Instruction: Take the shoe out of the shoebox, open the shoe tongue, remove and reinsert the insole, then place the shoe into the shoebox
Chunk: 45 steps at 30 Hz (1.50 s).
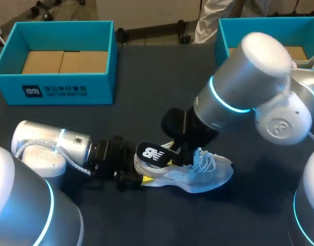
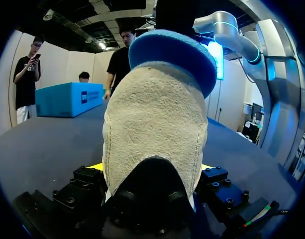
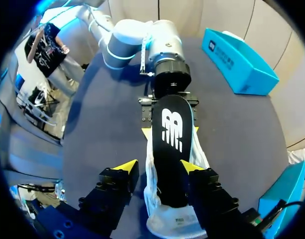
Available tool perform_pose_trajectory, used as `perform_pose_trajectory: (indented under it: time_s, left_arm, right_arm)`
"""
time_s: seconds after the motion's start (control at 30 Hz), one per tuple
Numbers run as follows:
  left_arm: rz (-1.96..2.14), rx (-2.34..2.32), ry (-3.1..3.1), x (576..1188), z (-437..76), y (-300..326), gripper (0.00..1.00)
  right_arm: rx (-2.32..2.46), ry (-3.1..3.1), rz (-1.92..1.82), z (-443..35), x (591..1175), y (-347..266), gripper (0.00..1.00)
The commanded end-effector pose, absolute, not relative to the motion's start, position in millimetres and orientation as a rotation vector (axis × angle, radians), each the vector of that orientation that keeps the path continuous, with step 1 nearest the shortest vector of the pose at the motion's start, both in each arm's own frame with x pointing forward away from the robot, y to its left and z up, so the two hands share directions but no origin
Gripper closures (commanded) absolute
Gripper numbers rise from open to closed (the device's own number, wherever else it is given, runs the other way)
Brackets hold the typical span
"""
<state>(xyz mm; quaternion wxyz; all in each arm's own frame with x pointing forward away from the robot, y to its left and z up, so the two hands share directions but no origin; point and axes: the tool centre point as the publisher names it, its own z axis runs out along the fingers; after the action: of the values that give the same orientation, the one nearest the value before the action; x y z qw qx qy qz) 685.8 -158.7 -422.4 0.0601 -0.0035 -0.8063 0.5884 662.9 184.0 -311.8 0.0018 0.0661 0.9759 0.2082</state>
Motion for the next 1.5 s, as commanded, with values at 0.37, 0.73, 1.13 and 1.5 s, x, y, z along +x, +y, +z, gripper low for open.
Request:
perform_pose_trajectory:
  time_s: [0.37, 0.73, 1.13, 1.5]
  left_arm:
    - [1.781, -0.007, -2.444, 686.0, -423.6, -159.0, 1.0]
    - [1.781, -0.007, -2.444, 686.0, -423.6, -159.0, 1.0]
    - [1.781, -0.007, -2.444, 686.0, -423.6, -159.0, 1.0]
    - [1.781, -0.007, -2.444, 686.0, -423.6, -159.0, 1.0]
  right_arm:
    - [0.125, 3.229, 0.551, -317.3, 679.1, 201.2, 0.53]
    - [0.125, 3.229, 0.551, -317.3, 679.1, 201.2, 0.52]
    - [0.076, 3.313, 0.603, -332.0, 689.4, 206.9, 0.52]
    - [0.074, 3.315, 0.633, -329.6, 685.8, 206.6, 0.7]
